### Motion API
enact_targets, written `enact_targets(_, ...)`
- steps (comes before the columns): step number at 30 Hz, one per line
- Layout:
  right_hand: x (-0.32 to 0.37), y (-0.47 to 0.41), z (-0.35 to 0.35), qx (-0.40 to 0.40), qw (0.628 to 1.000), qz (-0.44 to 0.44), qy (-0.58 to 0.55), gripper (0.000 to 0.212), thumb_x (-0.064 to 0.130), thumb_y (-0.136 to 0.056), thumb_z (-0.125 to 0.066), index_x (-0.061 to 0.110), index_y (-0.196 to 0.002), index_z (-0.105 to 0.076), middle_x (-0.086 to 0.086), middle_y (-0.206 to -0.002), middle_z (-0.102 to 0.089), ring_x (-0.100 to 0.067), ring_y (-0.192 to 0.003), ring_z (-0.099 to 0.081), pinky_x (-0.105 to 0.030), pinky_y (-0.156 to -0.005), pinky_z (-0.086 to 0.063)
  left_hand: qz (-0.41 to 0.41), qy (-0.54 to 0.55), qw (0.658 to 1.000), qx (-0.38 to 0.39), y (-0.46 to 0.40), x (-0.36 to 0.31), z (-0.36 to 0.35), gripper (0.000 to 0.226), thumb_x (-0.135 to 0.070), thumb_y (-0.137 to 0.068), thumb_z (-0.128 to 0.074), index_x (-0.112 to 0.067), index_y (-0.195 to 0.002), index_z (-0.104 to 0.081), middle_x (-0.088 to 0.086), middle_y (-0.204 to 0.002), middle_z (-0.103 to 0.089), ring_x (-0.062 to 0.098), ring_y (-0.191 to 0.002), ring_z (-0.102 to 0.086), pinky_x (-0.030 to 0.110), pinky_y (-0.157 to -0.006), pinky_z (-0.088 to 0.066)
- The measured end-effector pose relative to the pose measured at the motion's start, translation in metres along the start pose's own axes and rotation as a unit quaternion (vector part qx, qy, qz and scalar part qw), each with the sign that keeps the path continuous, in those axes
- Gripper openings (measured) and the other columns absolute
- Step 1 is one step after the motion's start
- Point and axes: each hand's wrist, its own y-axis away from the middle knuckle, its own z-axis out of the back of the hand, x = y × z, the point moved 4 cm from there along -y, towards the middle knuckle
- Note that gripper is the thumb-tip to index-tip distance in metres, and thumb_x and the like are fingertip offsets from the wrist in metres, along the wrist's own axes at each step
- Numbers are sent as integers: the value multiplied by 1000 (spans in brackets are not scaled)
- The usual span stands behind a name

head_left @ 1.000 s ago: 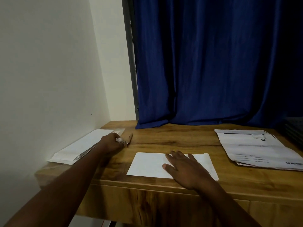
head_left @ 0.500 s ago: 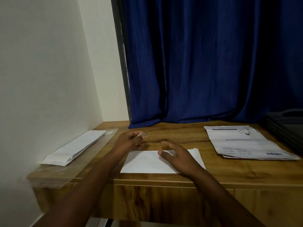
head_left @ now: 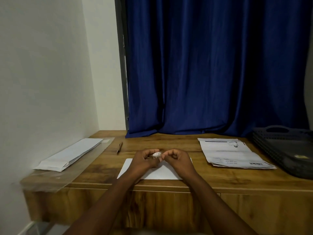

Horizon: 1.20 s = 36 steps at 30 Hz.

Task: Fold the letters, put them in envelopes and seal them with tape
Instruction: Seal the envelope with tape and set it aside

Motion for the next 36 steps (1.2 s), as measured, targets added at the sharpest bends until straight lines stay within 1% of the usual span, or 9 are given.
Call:
enact_targets(6, -3, -1, 4, -25, 999, -20, -11, 10, 5, -94, -69, 10, -91, -77, -4, -88, -79, -13, -83, -72, -28, -80, -57, 16, 67, 997, 30, -2, 4, 1, 38, 1, -92, -71, -11, -127, -68, 11, -116, -76, 34, -107, -73, 44, -92, -60)
enact_targets(10, -4, -1, 4, -25, 999, -21, -6, 9, 8, -94, -70, 12, -93, -77, -1, -89, -79, -12, -84, -72, -25, -79, -56, 11, 59, 998, 27, -1, 3, 2, 40, -1, -90, -75, -14, -127, -67, 9, -116, -77, 28, -103, -75, 35, -82, -63)
enact_targets(16, -6, -2, 6, -43, 998, -32, -15, 8, 11, -95, -69, 12, -95, -77, 0, -89, -79, -8, -81, -71, -18, -73, -54, -2, 29, 1000, 2, -2, 3, 3, 32, -7, -93, -73, -17, -124, -70, 9, -106, -79, 17, -79, -71, 29, -74, -59)
enact_targets(20, -6, -2, 6, -51, 998, -37, -18, 9, 11, -95, -69, 14, -94, -77, 2, -89, -79, -3, -80, -71, -14, -69, -52, 0, 10, 1000, -28, -4, 4, 5, 33, -9, -94, -73, -17, -125, -70, 5, -104, -79, 16, -78, -71, 27, -72, -59)
enact_targets(26, -7, -5, 12, -87, 994, -60, -41, 8, 13, -96, -68, 14, -96, -76, 0, -92, -79, -16, -92, -73, -32, -84, -57, 1, 16, 995, -102, -5, 4, 14, 37, -11, -92, -76, -16, -128, -70, 1, -106, -79, 16, -91, -76, 27, -77, -62)
enact_targets(28, -8, -5, 11, -80, 994, -58, -36, 8, 13, -96, -68, 14, -95, -76, 2, -91, -79, -16, -91, -73, -31, -82, -57, -16, -29, 991, -126, -5, -2, 22, 39, -12, -88, -79, -21, -126, -71, -11, -105, -77, 4, -97, -73, 20, -83, -59)
enact_targets(31, -10, -4, 9, -72, 995, -56, -35, 8, 12, -96, -69, 13, -94, -76, 4, -90, -79, -12, -89, -73, -27, -77, -56, -49, -118, 980, -154, -1, -15, 45, 37, -19, -85, -83, -29, -118, -70, -31, -91, -72, -17, -91, -64, 2, -69, -49)
enact_targets(34, -9, -2, 7, -58, 996, -52, -48, 9, 11, -96, -68, 11, -94, -76, 3, -91, -80, -9, -87, -74, -21, -71, -54, -24, -194, 958, -211, 9, -22, 85, 29, -30, -86, -81, -32, -114, -71, -17, -98, -74, 2, -91, -70, 13, -75, -53)
enact_targets(36, -7, -1, 6, -55, 996, -49, -57, 9, 9, -96, -67, 9, -94, -76, 1, -91, -80, -9, -85, -74, -21, -70, -53, 11, -279, 930, -237, 17, -23, 114, 34, -31, -89, -77, -27, -122, -70, -8, -107, -74, 9, -93, -68, 24, -82, -53)
